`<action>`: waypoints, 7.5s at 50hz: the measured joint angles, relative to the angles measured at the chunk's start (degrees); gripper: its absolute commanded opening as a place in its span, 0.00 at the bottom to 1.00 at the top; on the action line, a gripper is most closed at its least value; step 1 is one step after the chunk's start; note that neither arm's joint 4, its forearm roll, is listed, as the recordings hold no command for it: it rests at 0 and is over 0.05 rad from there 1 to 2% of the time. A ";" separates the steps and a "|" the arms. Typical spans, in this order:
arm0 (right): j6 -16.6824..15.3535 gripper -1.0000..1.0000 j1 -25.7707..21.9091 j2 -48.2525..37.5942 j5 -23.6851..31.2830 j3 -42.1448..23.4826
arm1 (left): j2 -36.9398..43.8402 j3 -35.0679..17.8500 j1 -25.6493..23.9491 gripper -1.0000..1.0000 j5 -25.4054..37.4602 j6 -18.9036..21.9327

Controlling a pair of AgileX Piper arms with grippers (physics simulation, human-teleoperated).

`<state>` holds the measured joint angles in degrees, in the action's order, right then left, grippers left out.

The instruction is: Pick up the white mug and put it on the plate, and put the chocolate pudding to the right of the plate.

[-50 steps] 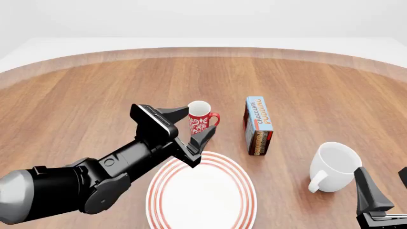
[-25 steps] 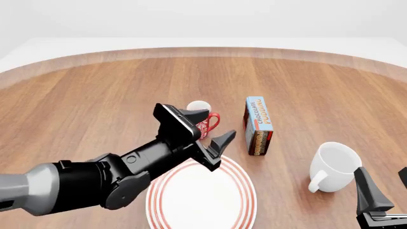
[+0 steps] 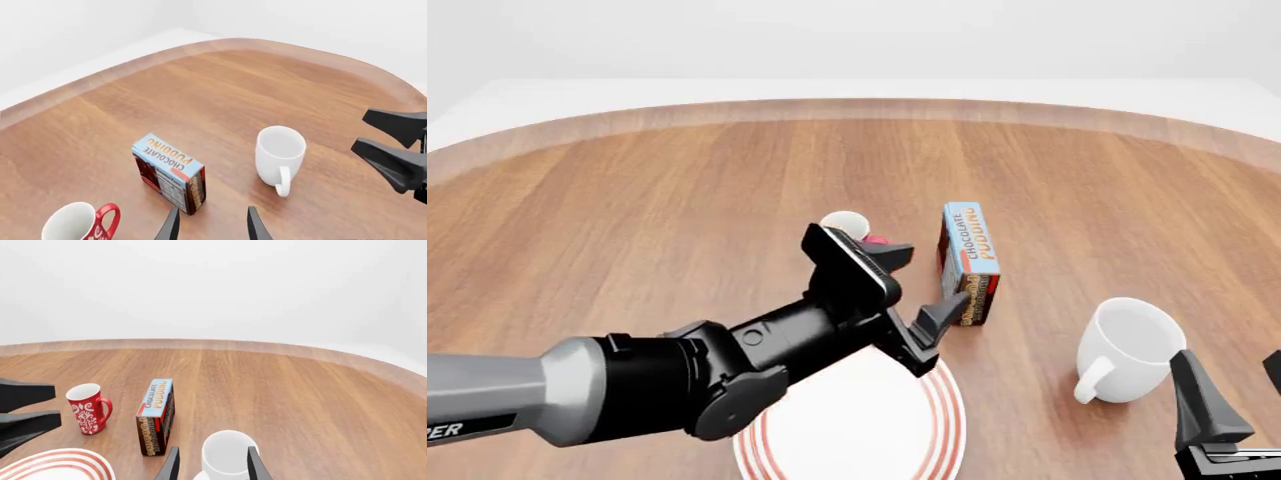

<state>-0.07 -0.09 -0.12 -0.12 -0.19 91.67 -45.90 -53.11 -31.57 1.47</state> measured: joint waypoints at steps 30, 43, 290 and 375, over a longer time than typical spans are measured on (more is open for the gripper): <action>0.06 1.00 0.03 -0.01 0.02 0.01 | 5.59 -5.41 -4.26 1.00 2.87 -1.56; 0.10 1.00 0.03 -0.01 0.00 0.01 | 7.63 -7.95 -5.74 1.00 4.66 -2.01; 1.38 1.00 -0.33 0.06 0.59 -0.30 | 40.31 -53.40 -11.10 1.00 41.43 1.32; 1.61 1.00 -0.35 0.04 0.70 -0.42 | 37.78 -51.31 -9.55 0.00 39.77 1.93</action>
<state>1.54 -0.44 -0.07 0.58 -0.61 129.45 -97.21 -62.66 8.21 3.40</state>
